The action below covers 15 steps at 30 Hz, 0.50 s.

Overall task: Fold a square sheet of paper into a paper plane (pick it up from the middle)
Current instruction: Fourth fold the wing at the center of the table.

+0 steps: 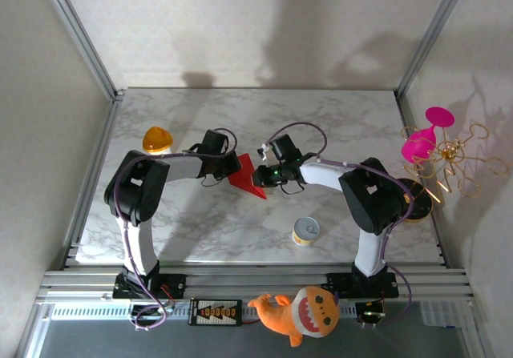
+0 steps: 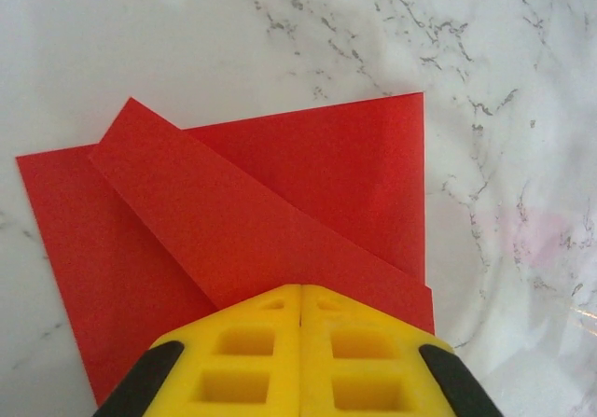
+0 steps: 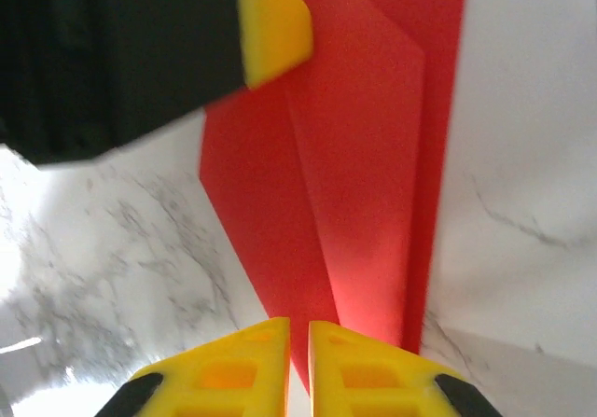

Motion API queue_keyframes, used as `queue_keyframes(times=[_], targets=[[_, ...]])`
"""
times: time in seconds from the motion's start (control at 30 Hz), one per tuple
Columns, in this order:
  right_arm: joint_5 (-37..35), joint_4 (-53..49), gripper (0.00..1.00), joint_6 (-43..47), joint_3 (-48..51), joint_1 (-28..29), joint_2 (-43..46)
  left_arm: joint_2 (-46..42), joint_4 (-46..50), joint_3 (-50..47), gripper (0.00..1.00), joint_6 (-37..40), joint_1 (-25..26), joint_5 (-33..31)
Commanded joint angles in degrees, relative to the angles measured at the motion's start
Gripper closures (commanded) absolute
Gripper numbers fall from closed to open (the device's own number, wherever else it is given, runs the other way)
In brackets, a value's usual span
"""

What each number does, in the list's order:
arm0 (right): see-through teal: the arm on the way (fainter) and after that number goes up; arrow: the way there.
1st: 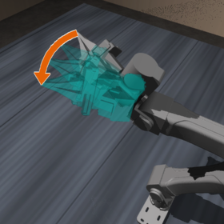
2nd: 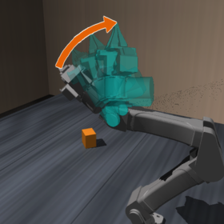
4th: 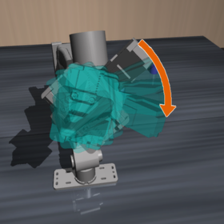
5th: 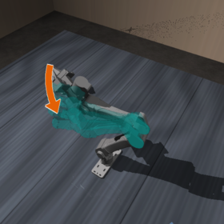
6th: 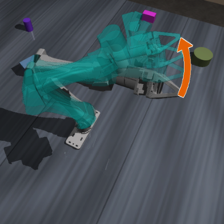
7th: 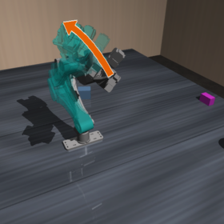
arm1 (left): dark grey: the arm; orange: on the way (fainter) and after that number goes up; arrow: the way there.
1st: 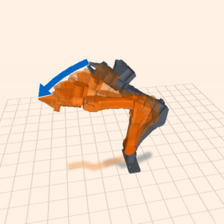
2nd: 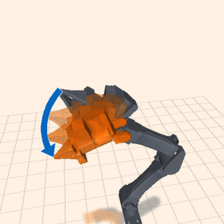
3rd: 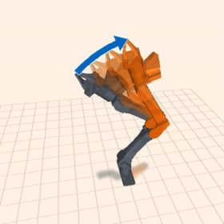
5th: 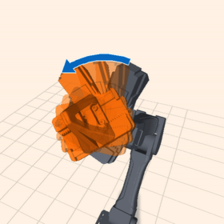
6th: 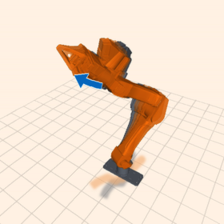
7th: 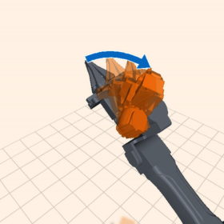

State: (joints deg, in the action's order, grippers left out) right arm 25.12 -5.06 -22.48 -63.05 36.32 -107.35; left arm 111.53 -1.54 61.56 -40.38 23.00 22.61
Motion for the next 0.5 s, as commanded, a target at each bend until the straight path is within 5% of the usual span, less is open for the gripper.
queue_keyframes(times=[0.0,0.47], targets=[[1.60,2.83,0.90,-3.80,-2.37,0.18,-1.30,0.75,1.42,-1.86,0.95,-0.40,-0.33,-2.04],[3.77,-0.02,1.00,-4.24,-10.03,0.95,-10.39,0.78,1.10,-2.50,0.96,-1.09,-0.33,-2.31]])
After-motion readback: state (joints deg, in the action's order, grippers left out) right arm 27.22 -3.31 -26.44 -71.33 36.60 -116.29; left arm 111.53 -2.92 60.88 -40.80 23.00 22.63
